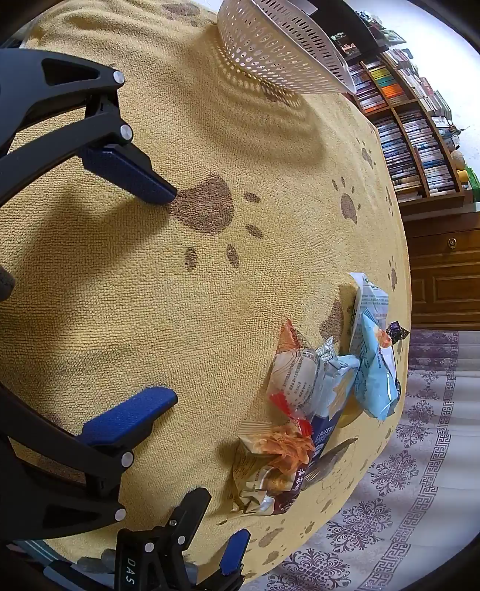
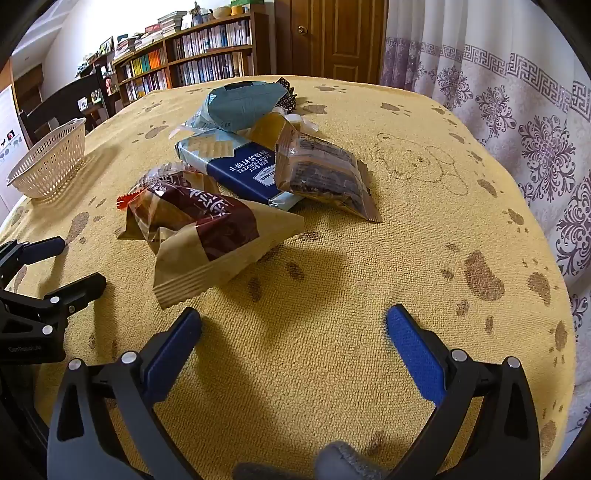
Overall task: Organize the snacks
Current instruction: 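Move both tools toward the pile of snack packs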
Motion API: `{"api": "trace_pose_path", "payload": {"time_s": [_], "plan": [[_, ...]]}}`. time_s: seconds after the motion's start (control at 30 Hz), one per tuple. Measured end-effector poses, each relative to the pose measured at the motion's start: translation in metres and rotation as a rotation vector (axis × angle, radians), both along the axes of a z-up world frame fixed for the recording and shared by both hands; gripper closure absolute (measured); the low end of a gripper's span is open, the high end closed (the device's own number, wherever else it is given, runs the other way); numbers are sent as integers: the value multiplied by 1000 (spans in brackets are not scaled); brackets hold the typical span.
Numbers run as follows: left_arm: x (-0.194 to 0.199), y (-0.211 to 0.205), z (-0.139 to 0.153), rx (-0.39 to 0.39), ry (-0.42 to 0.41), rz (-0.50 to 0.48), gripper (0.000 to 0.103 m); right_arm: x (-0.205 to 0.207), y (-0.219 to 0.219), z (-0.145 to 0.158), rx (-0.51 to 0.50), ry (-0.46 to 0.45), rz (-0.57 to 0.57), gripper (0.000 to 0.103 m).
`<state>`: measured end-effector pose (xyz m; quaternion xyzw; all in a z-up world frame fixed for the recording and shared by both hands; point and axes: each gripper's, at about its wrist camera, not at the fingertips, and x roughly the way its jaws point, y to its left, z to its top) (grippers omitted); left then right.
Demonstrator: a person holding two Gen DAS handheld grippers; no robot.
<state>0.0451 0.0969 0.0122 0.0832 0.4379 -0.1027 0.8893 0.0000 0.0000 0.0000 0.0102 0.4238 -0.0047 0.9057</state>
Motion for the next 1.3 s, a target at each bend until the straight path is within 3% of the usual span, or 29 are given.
{"api": "trace_pose_path", "payload": {"time_s": [1.3], "plan": [[1,2,0,-1,14,-27,2,-1,0,0,-11,27,27,5]]}}
